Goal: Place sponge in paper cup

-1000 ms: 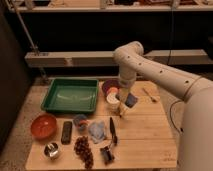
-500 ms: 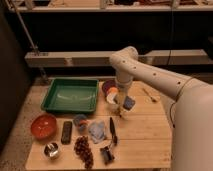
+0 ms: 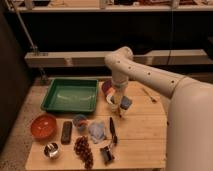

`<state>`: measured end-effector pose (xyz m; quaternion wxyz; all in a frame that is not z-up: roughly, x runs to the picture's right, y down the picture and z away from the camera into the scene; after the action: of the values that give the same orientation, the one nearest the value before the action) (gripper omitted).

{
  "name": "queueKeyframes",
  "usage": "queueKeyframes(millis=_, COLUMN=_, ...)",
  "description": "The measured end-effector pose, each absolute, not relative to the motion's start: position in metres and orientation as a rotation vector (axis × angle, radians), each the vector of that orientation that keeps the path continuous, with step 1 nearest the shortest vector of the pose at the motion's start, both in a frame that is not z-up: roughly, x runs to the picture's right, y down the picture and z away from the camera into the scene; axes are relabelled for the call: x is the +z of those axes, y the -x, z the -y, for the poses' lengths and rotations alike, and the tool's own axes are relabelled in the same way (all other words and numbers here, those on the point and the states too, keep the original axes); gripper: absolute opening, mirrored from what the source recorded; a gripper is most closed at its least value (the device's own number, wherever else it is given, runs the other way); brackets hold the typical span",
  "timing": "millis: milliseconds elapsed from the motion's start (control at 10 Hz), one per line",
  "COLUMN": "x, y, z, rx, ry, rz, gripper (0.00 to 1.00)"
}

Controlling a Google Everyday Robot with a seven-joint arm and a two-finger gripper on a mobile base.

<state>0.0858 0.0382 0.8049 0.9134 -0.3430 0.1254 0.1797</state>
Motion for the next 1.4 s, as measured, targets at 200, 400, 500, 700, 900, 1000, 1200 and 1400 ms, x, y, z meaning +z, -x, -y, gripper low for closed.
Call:
queueKeyframes(millis=200, x=0.803, y=-0.083, z=-0.035, rx=0.368, ry=0.685, rz=-0.304, gripper=0.2)
queueKeyframes(millis=400, x=0.801, y=-0.082, z=-0.031, rx=0.367, ry=0.672, rz=-0.322, gripper=0.2)
queueKeyframes(millis=500, x=0.8, y=-0.081, z=-0.027, rx=0.367, ry=0.667, rz=-0.324, gripper=0.2)
queueKeyframes(millis=700, x=0.801, y=-0.078, z=-0.021, rx=0.372, ry=0.664, rz=-0.328, gripper=0.2)
queueKeyframes(millis=900, x=0.799, y=-0.079, z=-0.016, rx=0.377, ry=0.674, rz=-0.321, gripper=0.2)
queueKeyframes(millis=1000, x=0.798, y=-0.08, z=-0.014, rx=0.385, ry=0.689, rz=-0.303, gripper=0.2)
queueKeyframes(millis=1200, x=0.796, y=-0.085, z=-0.009, rx=0.402, ry=0.71, rz=-0.265, gripper=0.2)
queueKeyframes(millis=1400, x=0.797, y=-0.082, z=-0.008, rx=0.401, ry=0.721, rz=-0.248, gripper=0.2)
